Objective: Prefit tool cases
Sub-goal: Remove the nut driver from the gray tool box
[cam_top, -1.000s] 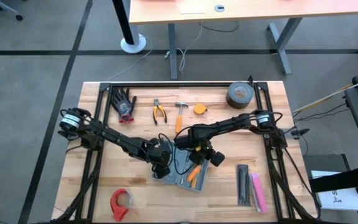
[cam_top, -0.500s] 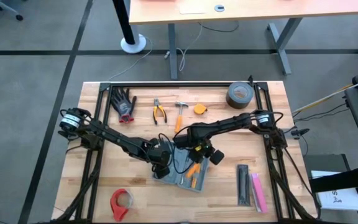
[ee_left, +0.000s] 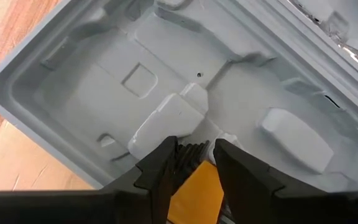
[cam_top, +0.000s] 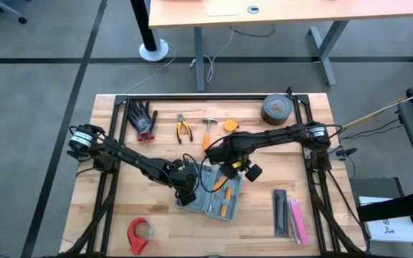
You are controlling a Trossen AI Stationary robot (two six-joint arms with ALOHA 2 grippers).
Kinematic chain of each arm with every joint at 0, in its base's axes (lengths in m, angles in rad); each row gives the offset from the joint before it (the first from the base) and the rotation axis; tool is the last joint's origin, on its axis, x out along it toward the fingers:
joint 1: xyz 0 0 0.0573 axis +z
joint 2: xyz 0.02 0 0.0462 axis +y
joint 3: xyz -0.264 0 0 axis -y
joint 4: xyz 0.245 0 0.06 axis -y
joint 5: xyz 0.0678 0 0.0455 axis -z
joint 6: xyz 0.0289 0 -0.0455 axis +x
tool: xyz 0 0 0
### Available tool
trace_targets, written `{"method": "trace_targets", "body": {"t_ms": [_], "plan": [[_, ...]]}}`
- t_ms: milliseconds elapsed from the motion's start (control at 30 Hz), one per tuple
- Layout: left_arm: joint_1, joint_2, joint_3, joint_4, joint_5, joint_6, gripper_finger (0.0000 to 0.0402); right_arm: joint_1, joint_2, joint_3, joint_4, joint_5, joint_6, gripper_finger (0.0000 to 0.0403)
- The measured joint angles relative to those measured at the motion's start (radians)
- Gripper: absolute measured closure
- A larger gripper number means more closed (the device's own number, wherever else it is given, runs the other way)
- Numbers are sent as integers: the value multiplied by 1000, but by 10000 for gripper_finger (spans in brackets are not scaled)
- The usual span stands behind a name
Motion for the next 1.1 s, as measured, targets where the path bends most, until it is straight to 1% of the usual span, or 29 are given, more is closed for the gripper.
{"method": "trace_targets", "body": {"t_ms": [267, 467, 700, 833, 933, 1100], "plan": [[0, 0, 0, 1, 1, 0, 267, -74, -83, -16, -26, 132, 23, 383], [0, 0, 0, 1, 1, 0, 273, -155, -92, -62, -23, 263, -6, 383], [0, 0, 0, 1, 0, 0, 277, -256, -92, -126, 40, 283, -87, 383], [0, 0, 0, 2, 0, 0, 271, -307, -92, -158, 123, 288, -144, 383], [0, 0, 0, 3, 0, 0, 266, -337, -92, -188, 179, 293, -216, 384], [0, 0, 0, 3, 1, 0, 268, -378, -92, -254, 251, 290, -394, 384]]}}
